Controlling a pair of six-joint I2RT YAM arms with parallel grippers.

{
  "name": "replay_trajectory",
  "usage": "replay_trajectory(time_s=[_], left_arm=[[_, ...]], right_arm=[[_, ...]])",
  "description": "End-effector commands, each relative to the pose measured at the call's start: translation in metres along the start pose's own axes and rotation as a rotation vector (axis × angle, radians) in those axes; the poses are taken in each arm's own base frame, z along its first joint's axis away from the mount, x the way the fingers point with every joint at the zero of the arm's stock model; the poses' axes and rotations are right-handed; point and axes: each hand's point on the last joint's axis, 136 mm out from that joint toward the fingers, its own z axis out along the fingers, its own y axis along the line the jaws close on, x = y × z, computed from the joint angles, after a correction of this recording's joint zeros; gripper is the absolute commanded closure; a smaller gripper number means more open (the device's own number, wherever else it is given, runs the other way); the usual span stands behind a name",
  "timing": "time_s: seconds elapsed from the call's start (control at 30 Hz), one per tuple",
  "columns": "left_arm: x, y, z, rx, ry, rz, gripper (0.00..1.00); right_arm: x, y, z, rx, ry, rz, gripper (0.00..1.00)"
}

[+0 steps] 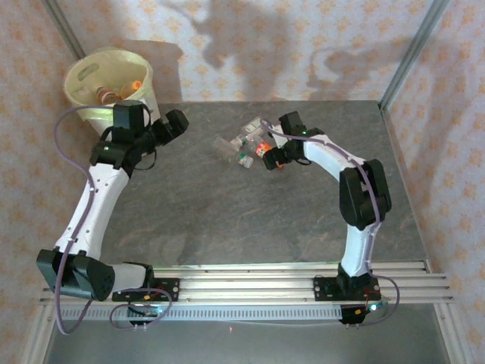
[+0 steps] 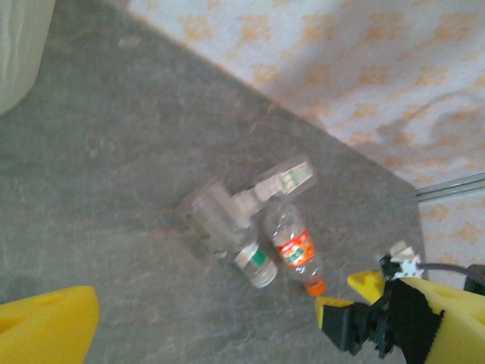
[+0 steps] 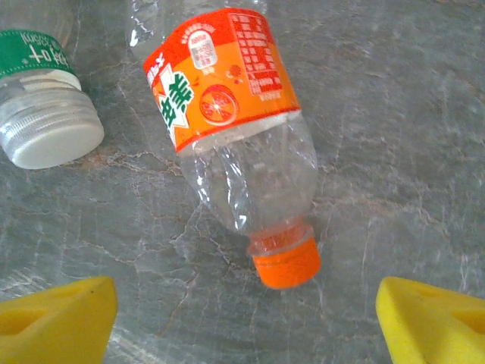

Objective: Put the plastic bottles in the bin

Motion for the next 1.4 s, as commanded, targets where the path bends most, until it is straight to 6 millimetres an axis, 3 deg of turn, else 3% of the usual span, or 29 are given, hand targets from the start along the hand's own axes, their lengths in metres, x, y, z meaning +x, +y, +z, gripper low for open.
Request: replay_trajectory(time_s=[0.0, 0.33, 0.57, 0.87, 1.07, 1.37], left_arm=[[-0.003, -0.004, -0.01, 0.04, -0.051, -0.049, 0.0], [0.02, 0.019, -0.006, -0.011, -0.019, -0.073, 0.0], [0.02, 0.008, 0.008, 0.062, -0.003, -0.12, 0.0], [0.022, 0.01, 0.002, 0.044, -0.012, -0.107, 0.0], [0.025, 0.009, 0.003, 0.058, 0.0, -0.112, 0.0], [0.04, -0.017, 0.021, 0.147, 0.065, -0.094, 0.0]], right_arm=[[0.002, -0.001, 0.008, -0.017, 0.063, -0.131, 0.11], [-0.019, -0.004, 0.052, -0.065, 0.097, -0.166, 0.18], [-0.003, -0.009, 0.073, -0.057, 0.186, -0.194, 0.2], [-0.003, -0.003, 0.063, -0.068, 0.148, -0.152, 0.44], [-0.004, -0.003, 0.036, -0.039, 0.123, -0.115, 0.54], [-0.007, 0.007, -0.007, -0.015, -0.007, -0.081, 0.69]])
